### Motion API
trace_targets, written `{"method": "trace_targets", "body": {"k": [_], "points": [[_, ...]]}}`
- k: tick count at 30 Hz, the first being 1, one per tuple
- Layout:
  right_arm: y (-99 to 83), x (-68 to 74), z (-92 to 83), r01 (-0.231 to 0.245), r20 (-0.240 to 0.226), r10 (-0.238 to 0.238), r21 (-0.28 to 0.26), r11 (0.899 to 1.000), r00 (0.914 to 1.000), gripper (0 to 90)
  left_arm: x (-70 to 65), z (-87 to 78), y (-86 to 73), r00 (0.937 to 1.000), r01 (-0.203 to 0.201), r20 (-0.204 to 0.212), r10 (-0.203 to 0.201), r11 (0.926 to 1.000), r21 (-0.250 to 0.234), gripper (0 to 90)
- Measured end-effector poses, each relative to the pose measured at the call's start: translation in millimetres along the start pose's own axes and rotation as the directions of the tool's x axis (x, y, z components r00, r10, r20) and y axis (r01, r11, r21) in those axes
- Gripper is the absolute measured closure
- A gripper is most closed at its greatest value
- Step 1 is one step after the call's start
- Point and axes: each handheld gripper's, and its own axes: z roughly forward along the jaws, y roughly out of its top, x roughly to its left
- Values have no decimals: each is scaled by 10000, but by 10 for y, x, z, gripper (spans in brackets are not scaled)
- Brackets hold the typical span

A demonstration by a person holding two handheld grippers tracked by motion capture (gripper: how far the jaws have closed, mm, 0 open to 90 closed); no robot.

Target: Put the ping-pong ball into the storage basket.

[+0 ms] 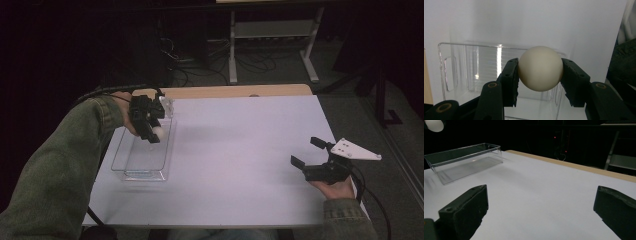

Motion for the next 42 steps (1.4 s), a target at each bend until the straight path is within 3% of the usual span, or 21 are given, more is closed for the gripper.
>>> {"method": "trace_targets", "body": {"k": [18, 42], "points": [[1, 1, -1, 13, 26, -13, -5, 10000, 10000, 0, -13, 50, -128, 9998, 133, 144, -140, 9986, 504, 509], [3, 6, -10, 17, 72, -17, -6, 10000, 10000, 0, -23, 179, -206, 9992, 181, 352, -199, 9985, 507, 509]]}}
